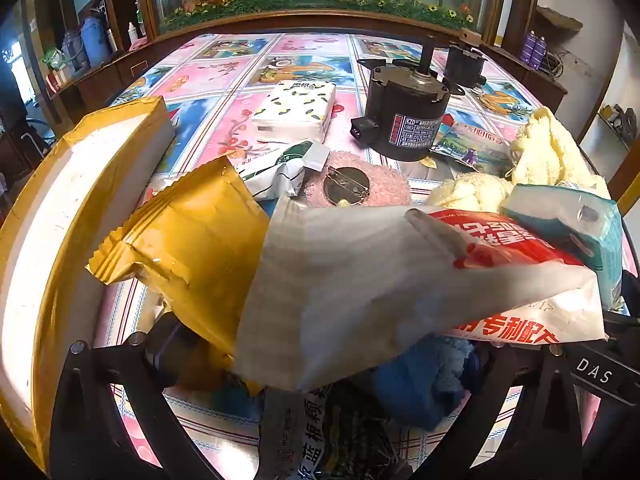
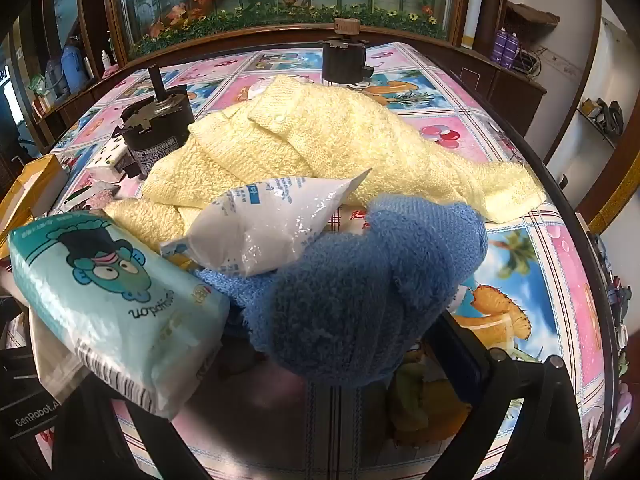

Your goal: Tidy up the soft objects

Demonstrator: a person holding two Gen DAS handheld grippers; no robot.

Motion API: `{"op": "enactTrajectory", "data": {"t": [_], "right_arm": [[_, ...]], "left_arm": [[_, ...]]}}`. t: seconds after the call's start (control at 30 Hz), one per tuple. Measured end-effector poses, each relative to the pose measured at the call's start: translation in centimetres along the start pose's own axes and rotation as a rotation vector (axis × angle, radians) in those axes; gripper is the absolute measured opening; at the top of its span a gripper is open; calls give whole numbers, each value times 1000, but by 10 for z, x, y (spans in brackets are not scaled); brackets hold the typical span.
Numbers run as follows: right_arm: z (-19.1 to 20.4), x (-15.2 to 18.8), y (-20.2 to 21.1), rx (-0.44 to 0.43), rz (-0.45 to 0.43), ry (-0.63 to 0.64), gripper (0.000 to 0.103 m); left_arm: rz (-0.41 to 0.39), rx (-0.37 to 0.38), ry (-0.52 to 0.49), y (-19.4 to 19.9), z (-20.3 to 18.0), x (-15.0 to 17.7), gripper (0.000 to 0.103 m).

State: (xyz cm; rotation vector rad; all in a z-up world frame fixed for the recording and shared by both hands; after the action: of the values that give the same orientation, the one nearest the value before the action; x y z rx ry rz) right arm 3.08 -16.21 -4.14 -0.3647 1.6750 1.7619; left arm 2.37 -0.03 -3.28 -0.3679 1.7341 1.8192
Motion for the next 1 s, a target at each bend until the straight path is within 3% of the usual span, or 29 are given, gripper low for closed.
{"op": "enactTrajectory", "data": {"t": [0.63,0.87,1.0], "right_arm": [[1,0,-1,5,-1,-3,103],[2,0,2,-3,33,4,103],[-4,12,11,17,71,-8,103]], "left_arm": [[2,-10,12,-1,0,1,103],[49,60,-83,15,-6,17,103],[34,66,-98,23,-10,27,103]]}}
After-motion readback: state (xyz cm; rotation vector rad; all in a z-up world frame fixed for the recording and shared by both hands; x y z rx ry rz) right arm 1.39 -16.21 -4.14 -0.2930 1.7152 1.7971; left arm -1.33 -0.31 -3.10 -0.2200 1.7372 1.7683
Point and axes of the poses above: each gripper's, at about its wrist camera, not at the fingertips, and y roughly against the way its jaws point, z to its left, x to its underside, the point moved 4 cm from there along -y, roughly the way its jaws point, and after that the axes turned 12 degrees about -y, right-handed, at the moved point
